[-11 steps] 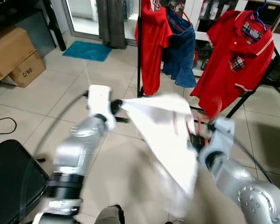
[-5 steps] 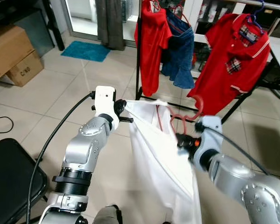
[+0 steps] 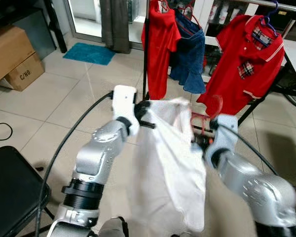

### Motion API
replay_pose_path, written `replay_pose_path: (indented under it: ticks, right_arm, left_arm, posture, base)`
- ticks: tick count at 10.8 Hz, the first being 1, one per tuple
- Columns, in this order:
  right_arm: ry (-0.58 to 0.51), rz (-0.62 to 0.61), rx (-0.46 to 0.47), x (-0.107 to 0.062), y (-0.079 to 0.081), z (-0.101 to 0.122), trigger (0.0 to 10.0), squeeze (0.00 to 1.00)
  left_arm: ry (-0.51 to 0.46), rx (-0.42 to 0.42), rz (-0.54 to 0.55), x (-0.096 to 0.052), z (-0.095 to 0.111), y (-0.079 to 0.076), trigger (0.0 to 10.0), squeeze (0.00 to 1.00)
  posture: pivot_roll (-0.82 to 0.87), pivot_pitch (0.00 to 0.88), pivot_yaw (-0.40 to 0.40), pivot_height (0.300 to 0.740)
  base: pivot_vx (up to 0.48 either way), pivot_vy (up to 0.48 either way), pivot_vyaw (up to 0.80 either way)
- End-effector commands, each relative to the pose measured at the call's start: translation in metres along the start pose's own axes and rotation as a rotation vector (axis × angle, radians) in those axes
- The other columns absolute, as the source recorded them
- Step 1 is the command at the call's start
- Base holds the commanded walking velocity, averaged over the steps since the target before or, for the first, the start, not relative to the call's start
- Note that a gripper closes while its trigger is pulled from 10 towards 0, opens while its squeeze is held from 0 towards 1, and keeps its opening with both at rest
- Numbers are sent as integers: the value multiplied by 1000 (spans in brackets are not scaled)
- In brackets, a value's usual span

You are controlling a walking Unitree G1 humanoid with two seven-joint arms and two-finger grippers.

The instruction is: Hang hanger

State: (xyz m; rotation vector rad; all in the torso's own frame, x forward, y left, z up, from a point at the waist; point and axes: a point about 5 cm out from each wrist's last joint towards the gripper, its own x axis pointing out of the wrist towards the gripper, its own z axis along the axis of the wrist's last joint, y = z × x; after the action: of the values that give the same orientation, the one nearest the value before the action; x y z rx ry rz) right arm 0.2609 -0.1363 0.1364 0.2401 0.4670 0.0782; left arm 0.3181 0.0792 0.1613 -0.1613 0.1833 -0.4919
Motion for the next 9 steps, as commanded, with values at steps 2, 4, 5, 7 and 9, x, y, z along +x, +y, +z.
replay_pose_path:
  ticks: [2, 4, 5, 7, 9]
  right_arm:
    - [-128, -46, 67, 1, -5, 19, 10000, 0]
    - [-181, -1, 74, 8, 7, 29, 10000, 0]
    - [-175, 23, 69, 9, 12, 29, 10000, 0]
    - [-163, 25, 56, 11, 14, 23, 10000, 0]
    - [-167, 20, 57, 12, 13, 23, 10000, 0]
  left_arm:
    - [16, -2, -7, -2, 4, -4, 0, 0]
    - [12, -9, -15, -1, 7, -8, 549, 0]
    - [-7, -14, -10, 1, 11, -9, 941, 0]
    - [-7, -44, -41, 1, 18, -12, 0, 0]
    - [-76, -160, -107, -2, 36, -18, 0, 0]
  posture:
    - [65, 82, -23, 740]
    - [66, 80, -17, 740]
    - [66, 78, -17, 740]
    - [69, 75, -17, 740]
    - [71, 75, -14, 740]
  base:
    - [0, 0, 0]
    - [0, 0, 0]
    - [0, 0, 0]
    - [0, 0, 0]
    - [0, 0, 0]
